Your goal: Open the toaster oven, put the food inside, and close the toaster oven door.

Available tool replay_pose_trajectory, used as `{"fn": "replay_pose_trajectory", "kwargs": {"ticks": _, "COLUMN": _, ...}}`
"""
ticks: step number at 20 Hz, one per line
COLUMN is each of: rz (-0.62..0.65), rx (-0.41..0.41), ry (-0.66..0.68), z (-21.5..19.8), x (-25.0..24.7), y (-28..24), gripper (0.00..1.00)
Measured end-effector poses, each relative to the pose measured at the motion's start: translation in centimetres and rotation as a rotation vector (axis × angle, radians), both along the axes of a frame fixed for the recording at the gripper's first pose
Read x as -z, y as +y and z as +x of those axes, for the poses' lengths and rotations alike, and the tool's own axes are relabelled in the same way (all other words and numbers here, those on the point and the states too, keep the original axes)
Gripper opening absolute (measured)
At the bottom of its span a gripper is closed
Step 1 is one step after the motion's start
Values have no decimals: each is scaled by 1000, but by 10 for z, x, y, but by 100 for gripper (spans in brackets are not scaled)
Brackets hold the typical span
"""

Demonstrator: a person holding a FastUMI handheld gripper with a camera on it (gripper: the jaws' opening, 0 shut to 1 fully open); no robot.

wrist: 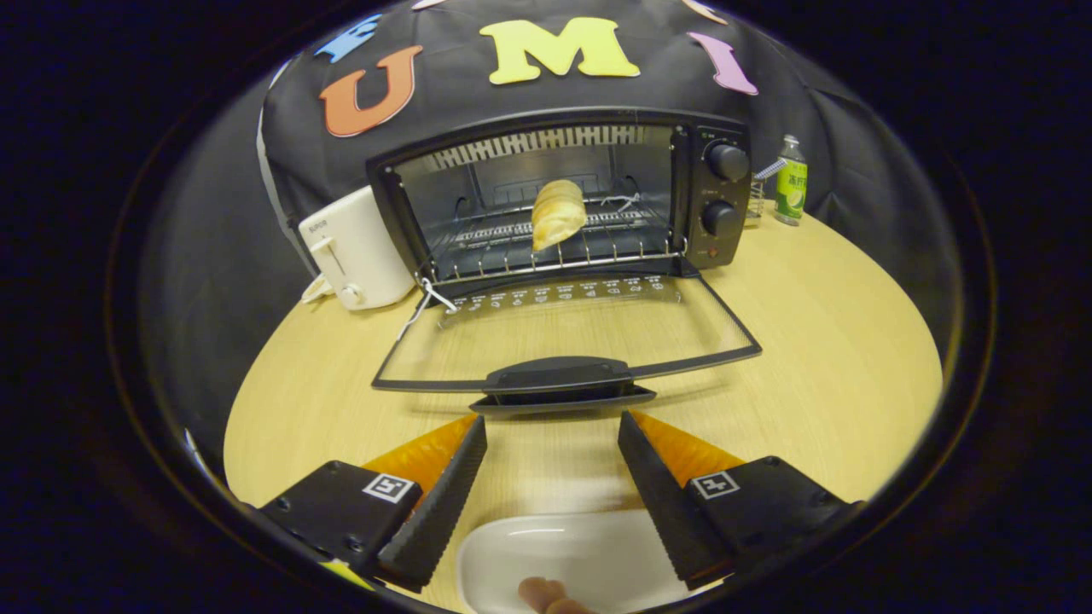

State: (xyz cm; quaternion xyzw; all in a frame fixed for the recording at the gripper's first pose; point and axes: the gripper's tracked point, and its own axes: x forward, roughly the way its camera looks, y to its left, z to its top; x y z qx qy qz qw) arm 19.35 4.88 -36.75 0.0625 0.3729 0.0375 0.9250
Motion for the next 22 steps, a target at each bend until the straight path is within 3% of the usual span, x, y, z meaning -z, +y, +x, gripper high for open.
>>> {"fn": "replay_pose_trajectory", "kwargs": {"ticks": 9, "rz": -35, "rx": 3, "ry": 38, "z": 1, "x": -3, "y": 5, "gripper": 100}}
{"fn": "replay_pose_trajectory", "kwargs": {"ticks": 14, "rz": -20, "rx": 21, "ry": -31, "z": -1, "x": -17, "y": 4, "gripper": 100}}
{"fn": "replay_pose_trajectory", "kwargs": {"ticks": 18, "rz": -31, "rx": 41, "ry": -203, "z": 3, "x": -49, "y": 4, "gripper": 100}}
{"fn": "replay_pose_trajectory", "kwargs": {"ticks": 22, "rz": -77, "rx": 12, "ry": -407, "z": 12, "x": -83, "y": 4, "gripper": 100}}
